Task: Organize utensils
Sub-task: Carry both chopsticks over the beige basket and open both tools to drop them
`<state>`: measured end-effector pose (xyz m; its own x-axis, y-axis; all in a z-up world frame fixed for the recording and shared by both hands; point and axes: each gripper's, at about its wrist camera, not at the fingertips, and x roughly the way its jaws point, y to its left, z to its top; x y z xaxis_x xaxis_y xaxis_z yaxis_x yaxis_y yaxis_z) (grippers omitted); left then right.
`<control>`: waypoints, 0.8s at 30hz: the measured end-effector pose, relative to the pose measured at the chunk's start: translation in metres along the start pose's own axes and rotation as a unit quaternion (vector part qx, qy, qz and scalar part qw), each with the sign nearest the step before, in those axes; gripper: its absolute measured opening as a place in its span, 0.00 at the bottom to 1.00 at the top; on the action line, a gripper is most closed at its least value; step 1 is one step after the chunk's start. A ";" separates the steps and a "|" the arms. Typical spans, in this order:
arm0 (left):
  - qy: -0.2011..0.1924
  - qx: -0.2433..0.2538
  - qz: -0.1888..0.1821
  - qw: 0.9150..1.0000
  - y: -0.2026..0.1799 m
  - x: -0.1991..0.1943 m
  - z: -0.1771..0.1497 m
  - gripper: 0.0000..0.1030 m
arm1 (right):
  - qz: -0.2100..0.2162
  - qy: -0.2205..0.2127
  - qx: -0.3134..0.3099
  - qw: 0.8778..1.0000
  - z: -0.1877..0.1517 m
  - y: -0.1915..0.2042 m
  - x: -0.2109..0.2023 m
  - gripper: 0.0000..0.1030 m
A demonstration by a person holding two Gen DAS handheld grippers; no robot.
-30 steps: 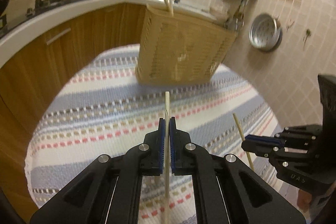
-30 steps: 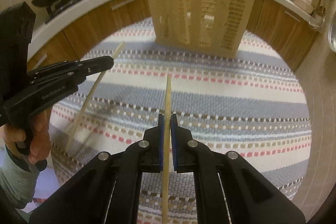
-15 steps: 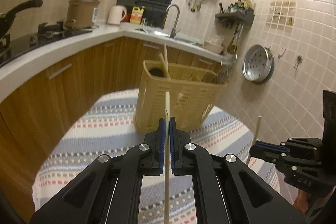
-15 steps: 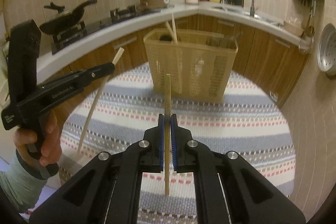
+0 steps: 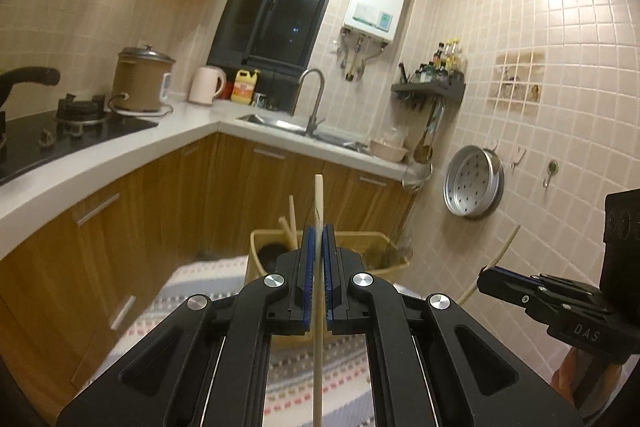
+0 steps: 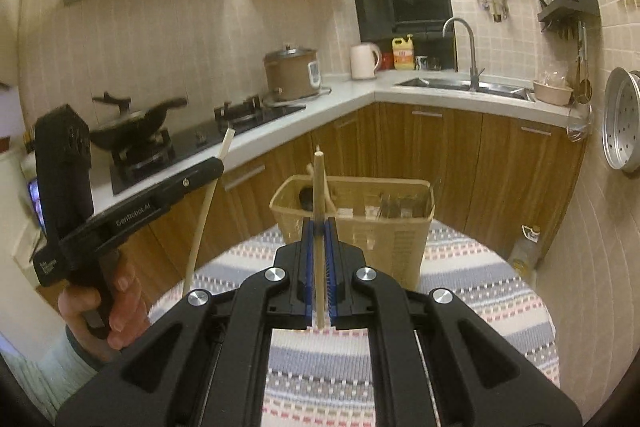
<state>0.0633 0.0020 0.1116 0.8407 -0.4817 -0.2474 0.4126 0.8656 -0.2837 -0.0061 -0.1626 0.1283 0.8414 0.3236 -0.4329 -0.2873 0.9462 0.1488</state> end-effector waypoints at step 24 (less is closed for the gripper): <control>-0.187 -0.026 0.012 0.982 0.011 0.082 0.063 0.02 | -0.027 -0.100 -0.030 0.994 0.114 -0.011 0.070 0.03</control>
<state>0.1592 -0.0194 0.1464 0.9239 -0.3692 0.1003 0.3809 0.8632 -0.3315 0.1082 -0.1508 0.1982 0.9292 0.2703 -0.2521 -0.2598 0.9628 0.0746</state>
